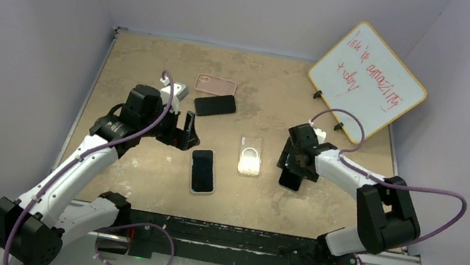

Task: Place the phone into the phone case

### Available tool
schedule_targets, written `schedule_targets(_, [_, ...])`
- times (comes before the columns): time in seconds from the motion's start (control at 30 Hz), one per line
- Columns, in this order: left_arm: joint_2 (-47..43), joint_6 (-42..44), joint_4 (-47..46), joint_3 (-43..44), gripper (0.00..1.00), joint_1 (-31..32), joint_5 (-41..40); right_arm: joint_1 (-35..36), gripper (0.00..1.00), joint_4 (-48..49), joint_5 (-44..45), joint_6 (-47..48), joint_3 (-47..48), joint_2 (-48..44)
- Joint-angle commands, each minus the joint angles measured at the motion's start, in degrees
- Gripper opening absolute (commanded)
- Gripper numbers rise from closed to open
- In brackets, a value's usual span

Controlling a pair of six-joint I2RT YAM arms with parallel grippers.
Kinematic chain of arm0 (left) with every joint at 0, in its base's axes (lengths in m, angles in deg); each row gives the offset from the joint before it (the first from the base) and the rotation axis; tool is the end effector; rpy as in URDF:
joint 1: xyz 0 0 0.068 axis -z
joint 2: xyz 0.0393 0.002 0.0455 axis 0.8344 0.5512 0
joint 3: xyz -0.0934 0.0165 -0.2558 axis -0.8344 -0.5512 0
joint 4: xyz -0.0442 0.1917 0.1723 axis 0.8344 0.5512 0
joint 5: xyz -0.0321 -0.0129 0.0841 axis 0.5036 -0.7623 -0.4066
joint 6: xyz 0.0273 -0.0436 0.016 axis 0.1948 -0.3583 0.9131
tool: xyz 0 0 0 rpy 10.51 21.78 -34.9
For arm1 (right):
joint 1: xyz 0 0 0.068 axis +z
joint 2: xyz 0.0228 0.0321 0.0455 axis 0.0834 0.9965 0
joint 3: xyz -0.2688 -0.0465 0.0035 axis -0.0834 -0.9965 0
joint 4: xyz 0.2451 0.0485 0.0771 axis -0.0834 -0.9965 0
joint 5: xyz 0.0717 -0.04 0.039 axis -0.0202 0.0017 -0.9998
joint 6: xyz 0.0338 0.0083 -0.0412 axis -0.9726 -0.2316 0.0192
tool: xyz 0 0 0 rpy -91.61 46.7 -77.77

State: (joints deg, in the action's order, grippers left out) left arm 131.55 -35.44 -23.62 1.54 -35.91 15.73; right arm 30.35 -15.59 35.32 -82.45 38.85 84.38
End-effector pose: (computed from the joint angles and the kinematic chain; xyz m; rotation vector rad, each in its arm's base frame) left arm 0.1875 -0.0823 0.2925 0.2737 2.3120 -0.6765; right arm 0.2491 0.1076 0.1636 0.3921 2.5490 0.0101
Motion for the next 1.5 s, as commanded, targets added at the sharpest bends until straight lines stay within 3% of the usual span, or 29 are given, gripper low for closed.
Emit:
schedule_targets(0.0, [-0.57, 0.73, -1.73, -0.09, 0.91, -0.43, 0.02, 0.6, 0.86, -0.82, 1.48, 0.71, -1.19, 3.93])
schedule_targets(0.2, [-0.66, 0.63, -1.86, -0.17, 0.91, -0.43, 0.02, 0.89, 0.79, 0.34, 1.25, 0.66, -1.4, 4.93])
schedule_targets(0.4, [-0.84, 0.55, -1.88, -0.16, 0.92, -0.49, -0.15, 0.92, 0.54, 0.21, 1.33, 1.25, -1.01, 3.62])
schedule_targets(0.6, [-1.13, 0.54, -1.88, -0.31, 0.91, -0.52, -0.24, 1.14, 0.42, -0.02, -0.33, 2.45, -0.4, 0.14])
schedule_targets(0.93, [-1.06, 0.46, -1.73, -0.23, 0.91, -0.52, -0.09, 1.38, 0.38, 4.99, -7.45, 6.98, -0.83, -6.14])
schedule_targets(1.27, [-2.21, 0.19, -1.64, -0.31, 0.93, -0.52, -0.91, 3.8, 0.36, 13.32, -16.84, 5.42, 1.27, -8.42])
schedule_targets(1.47, [-2.68, -0.09, -1.27, -0.11, 0.96, -0.52, -2.35, 6.77, 0.36, 19.58, -17.06, 3.93, 2.34, -8.15])
